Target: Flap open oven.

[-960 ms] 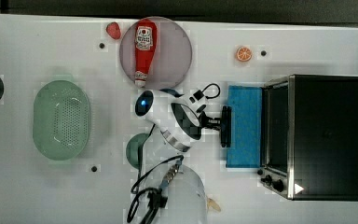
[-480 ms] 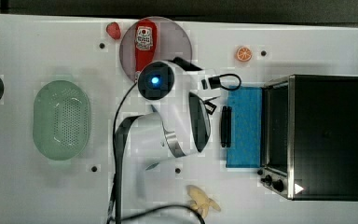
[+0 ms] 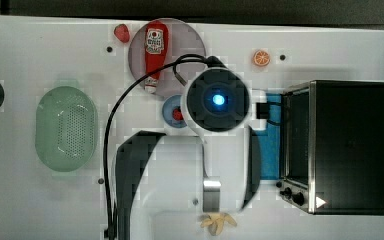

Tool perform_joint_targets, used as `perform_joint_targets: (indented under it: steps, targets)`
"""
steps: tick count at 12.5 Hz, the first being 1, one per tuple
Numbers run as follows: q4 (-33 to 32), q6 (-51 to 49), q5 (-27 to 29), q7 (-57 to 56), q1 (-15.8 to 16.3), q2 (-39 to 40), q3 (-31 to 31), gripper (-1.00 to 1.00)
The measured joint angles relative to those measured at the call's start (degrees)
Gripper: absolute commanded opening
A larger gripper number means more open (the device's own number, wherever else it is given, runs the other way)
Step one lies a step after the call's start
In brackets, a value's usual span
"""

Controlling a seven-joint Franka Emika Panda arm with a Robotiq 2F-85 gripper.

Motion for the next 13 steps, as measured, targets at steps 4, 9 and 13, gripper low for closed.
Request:
perform_joint_targets:
  steps: [4,9,13]
  targets:
    - [3.8,-15.28,-0.03,3.35,-0.7,-6.14,-1.01,-0.65]
    - [7.27,-19.64,-0.15,4.78,-0.09,-9.71,-0.35,-0.65]
    - [7.39,-20.1,0.24,4.85,0.14,-9.53,0.06,-0.65]
